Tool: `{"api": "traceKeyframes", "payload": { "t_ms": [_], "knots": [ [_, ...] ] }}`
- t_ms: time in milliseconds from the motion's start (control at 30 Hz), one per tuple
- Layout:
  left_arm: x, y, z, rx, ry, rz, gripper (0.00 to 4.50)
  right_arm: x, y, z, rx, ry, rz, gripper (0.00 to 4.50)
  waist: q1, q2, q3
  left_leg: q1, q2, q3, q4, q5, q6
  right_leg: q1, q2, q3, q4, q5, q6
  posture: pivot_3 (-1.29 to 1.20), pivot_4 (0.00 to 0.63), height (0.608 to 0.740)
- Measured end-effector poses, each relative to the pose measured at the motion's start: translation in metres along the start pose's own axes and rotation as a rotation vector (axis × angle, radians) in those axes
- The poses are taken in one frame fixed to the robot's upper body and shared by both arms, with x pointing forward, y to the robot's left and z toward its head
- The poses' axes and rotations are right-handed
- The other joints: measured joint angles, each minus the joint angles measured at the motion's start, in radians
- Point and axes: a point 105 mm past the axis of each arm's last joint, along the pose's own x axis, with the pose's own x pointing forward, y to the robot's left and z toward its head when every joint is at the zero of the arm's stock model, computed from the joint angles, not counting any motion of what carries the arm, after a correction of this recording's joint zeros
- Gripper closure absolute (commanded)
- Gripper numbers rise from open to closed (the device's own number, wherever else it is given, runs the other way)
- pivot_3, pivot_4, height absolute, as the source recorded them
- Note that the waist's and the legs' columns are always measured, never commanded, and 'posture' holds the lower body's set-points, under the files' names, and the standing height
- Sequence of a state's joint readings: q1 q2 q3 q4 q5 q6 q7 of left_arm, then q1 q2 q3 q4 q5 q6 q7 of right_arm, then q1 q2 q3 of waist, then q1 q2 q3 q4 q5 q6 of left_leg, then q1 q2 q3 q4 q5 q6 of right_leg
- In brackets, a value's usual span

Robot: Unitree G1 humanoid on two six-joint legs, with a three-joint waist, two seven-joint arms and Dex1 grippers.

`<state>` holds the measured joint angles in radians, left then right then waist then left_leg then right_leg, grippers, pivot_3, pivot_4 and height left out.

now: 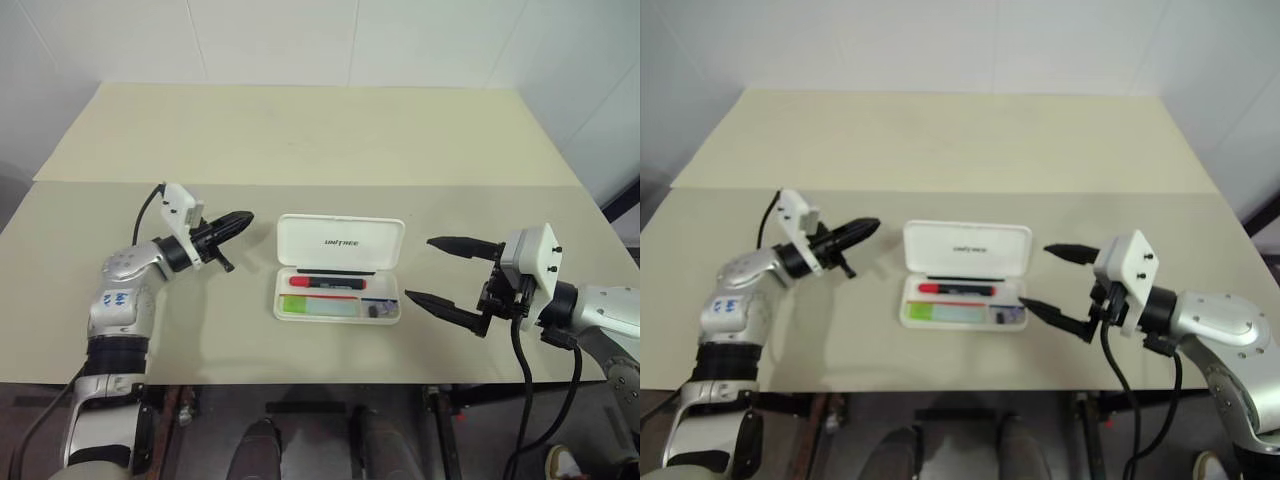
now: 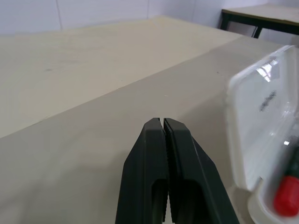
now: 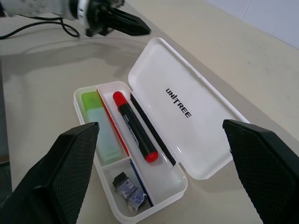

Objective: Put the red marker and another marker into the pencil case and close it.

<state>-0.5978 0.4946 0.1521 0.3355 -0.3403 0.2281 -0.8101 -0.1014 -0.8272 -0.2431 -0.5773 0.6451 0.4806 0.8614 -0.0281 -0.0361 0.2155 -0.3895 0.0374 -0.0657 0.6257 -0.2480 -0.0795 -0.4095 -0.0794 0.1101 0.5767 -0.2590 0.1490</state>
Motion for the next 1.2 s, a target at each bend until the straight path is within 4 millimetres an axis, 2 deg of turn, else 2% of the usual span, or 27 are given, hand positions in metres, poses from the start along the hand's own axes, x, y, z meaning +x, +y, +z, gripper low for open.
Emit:
{"api": "traceKeyframes", "payload": {
  "t_ms": [233, 433, 567, 767, 933, 1100, 1200],
  "knots": [
    [0.037, -0.013, -0.015, -0.043, 0.054, -0.051, 4.46, 0.0, 0.001, 0.001, -0.001, -0.001, 0.002, 0.0, 0.0, 0.0, 0.0, 0.0, 0.0, 0.0, 0.0, 0.0, 0.0, 0.0, 0.0, 0.0, 0.001, 0.0, 0.001, 0.0, 0.15, 0.74],
    [0.046, -0.022, -0.009, -0.032, 0.038, -0.115, 4.46, 0.0, 0.002, -0.001, 0.003, 0.004, -0.002, 0.0, 0.0, 0.0, 0.0, 0.0, 0.0, 0.0, 0.0, 0.0, 0.0, 0.0, 0.0, 0.0, 0.001, 0.0, 0.001, 0.0, 0.15, 0.74],
    [0.043, -0.024, -0.007, -0.027, 0.028, -0.143, 4.46, 0.0, 0.003, -0.002, 0.008, 0.007, -0.011, 0.0, 0.0, 0.0, 0.0, 0.0, 0.0, 0.0, 0.0, 0.0, 0.0, 0.0, 0.0, 0.0, 0.0, 0.0, 0.001, 0.0, 0.15, 0.74],
    [0.026, -0.027, 0.018, 0.014, -0.058, -0.242, 4.46, 0.0, 0.004, -0.004, 0.014, 0.005, -0.023, 0.0, 0.0, 0.0, 0.0, 0.0, 0.0, 0.0, 0.0, 0.0, 0.0, 0.0, 0.0, 0.0, 0.001, 0.0, 0.0, 0.0, 0.15, 0.74],
    [0.013, -0.046, 0.032, 0.07, -0.092, -0.388, 4.46, 0.001, 0.004, -0.004, 0.016, 0.001, -0.028, 0.0, 0.001, 0.0, 0.0, 0.0, 0.0, 0.0, 0.0, 0.0, 0.0, 0.0, 0.0, 0.0, 0.001, 0.0, 0.0, 0.0, 0.15, 0.74],
    [0.01, -0.066, 0.025, 0.104, -0.045, -0.516, 4.46, 0.001, 0.004, -0.003, 0.014, 0.0, -0.028, 0.0, 0.0, 0.0, 0.0, 0.0, 0.0, 0.0, 0.0, 0.0, 0.0, 0.0, 0.0, 0.0, 0.0, 0.0, 0.0, 0.0, 0.15, 0.74],
    [0.006, -0.074, 0.011, 0.117, 0.018, -0.577, 4.46, 0.001, 0.003, -0.003, 0.012, -0.001, -0.03, 0.0, -0.004, 0.0, 0.0, 0.0, 0.0, 0.0, 0.0, 0.0, 0.0, 0.0, 0.0, 0.0, 0.0, 0.0, 0.0, 0.0, 0.15, 0.74]
  ]
}}
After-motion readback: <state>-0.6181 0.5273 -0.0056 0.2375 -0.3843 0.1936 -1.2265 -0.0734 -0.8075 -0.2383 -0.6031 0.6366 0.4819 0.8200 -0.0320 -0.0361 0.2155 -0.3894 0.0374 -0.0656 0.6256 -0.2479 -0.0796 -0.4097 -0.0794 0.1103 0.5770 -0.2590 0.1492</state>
